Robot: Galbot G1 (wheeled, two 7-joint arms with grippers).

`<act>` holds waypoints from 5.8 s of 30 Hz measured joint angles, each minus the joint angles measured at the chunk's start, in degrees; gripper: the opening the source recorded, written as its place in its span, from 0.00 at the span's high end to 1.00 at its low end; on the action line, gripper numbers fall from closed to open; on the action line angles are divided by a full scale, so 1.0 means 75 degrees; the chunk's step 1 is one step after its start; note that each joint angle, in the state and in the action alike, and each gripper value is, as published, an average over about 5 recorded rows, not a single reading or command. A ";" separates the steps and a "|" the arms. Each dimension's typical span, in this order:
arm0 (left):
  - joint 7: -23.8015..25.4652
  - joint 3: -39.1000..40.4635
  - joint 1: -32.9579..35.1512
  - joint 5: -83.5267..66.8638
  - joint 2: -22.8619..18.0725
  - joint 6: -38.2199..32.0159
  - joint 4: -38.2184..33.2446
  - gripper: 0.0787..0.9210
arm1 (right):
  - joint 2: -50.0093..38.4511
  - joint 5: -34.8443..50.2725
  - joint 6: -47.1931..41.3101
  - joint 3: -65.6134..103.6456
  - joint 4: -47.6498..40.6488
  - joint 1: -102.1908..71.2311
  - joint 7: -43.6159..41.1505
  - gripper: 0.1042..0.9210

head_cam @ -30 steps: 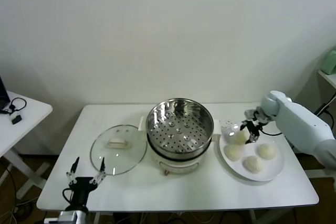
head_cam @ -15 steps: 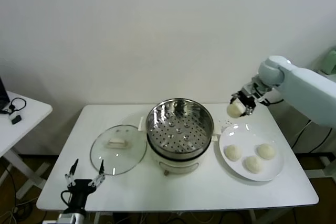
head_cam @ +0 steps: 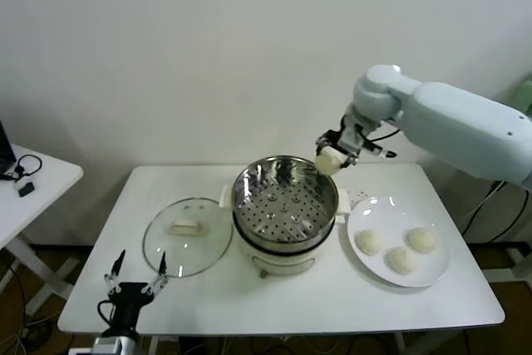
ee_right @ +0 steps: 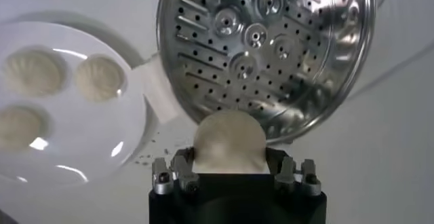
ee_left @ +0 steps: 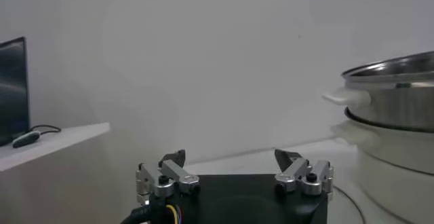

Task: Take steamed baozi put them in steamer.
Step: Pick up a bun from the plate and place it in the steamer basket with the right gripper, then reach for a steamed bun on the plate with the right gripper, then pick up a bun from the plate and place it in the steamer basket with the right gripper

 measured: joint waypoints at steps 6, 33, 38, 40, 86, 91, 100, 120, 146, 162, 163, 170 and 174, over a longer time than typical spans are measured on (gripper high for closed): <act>0.0000 0.0060 -0.0014 0.0072 -0.0063 0.0031 -0.0018 0.12 | 0.0736 -0.0531 0.0238 0.0074 -0.0360 -0.0348 0.0038 0.29; 0.0000 0.0052 0.0066 -0.0016 -0.0168 0.0089 -0.0139 0.12 | 0.2237 -0.2179 0.0906 0.0486 -0.1958 -0.1547 0.0307 0.21; -0.0004 0.0049 0.0073 -0.0036 -0.0173 0.0091 -0.0140 0.12 | 0.2254 -0.2210 0.0978 0.0497 -0.2011 -0.1579 0.0336 0.13; -0.0007 0.0045 0.0076 -0.0044 -0.0173 0.0091 -0.0143 0.12 | 0.2240 -0.2198 0.0997 0.0492 -0.2002 -0.1575 0.0335 0.12; -0.0020 0.0077 0.0229 -0.0176 -0.0007 0.0113 -0.0264 0.12 | -0.2380 0.4296 -0.3522 -0.0400 -0.0953 -0.1376 0.0173 0.12; -0.0018 0.0095 0.0269 -0.0147 -0.0010 0.0125 -0.0284 0.12 | -0.2297 0.3905 -0.3585 -0.0068 -0.1190 -0.2045 0.0159 0.12; -0.0017 0.0128 0.0255 -0.0093 -0.0027 0.0124 -0.0216 0.12 | -0.2045 0.3432 -0.3603 0.0352 -0.1604 -0.2829 0.0152 0.12; -0.0017 0.0139 0.0225 -0.0045 -0.0072 0.0117 -0.0093 0.12 | -0.1381 0.2697 -0.3276 0.0980 -0.2480 -0.3627 0.0307 0.12; -0.0020 0.0098 0.0295 -0.0052 -0.0088 0.0077 -0.0134 0.12 | -0.1538 0.3347 -0.3551 0.0931 -0.2327 -0.3263 0.0351 0.31; -0.0038 0.0238 0.0326 -0.0082 -0.0025 0.0045 -0.0197 0.12 | -0.1773 0.6522 -0.4211 -0.1700 -0.1551 0.0357 0.0391 0.31; -0.0047 0.0250 0.0321 -0.0083 -0.0021 0.0050 -0.0200 0.12 | -0.1719 0.6711 -0.4247 -0.1834 -0.1504 0.0552 0.0414 0.31; -0.0086 0.0327 0.0351 -0.0084 -0.0005 0.0066 -0.0230 0.12 | -0.1142 0.7797 -0.4538 -0.2424 -0.1248 0.1415 0.0658 0.31; -0.0095 0.0327 0.0409 -0.0085 0.0008 0.0065 -0.0288 0.12 | -0.0717 0.8157 -0.4677 -0.2542 -0.1219 0.1576 0.0818 0.31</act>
